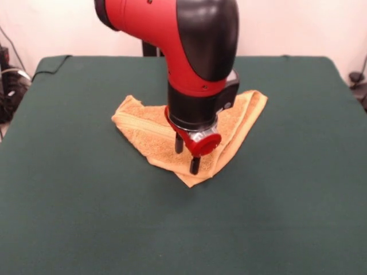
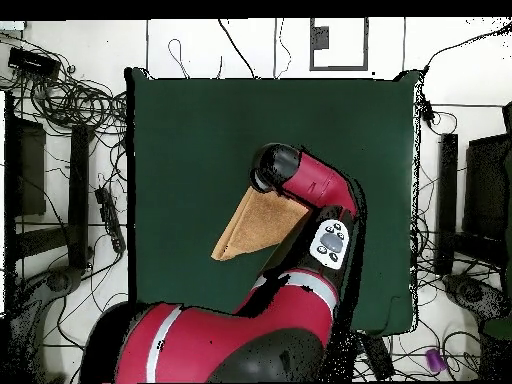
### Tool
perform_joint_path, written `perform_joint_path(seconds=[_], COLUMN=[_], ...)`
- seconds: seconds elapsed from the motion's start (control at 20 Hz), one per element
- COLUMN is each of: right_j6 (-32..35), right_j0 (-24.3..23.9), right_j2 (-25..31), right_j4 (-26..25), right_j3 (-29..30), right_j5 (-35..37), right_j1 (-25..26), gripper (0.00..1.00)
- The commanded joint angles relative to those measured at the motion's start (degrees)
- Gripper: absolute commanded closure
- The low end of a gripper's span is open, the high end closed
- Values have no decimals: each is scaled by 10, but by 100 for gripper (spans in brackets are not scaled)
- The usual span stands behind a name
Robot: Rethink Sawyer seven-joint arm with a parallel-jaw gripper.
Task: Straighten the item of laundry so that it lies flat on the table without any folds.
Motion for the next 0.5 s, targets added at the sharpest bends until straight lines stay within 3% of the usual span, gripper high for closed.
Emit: perform_joint_path(seconds=[0.05, 0.5], right_j6=[173, 156], right_j0=[24, 17], right_j2=[50, 52], right_j4=[41, 44], right_j3=[-9, -9], right_j5=[-22, -21], right_j1=[23, 21], gripper=[0, 0])
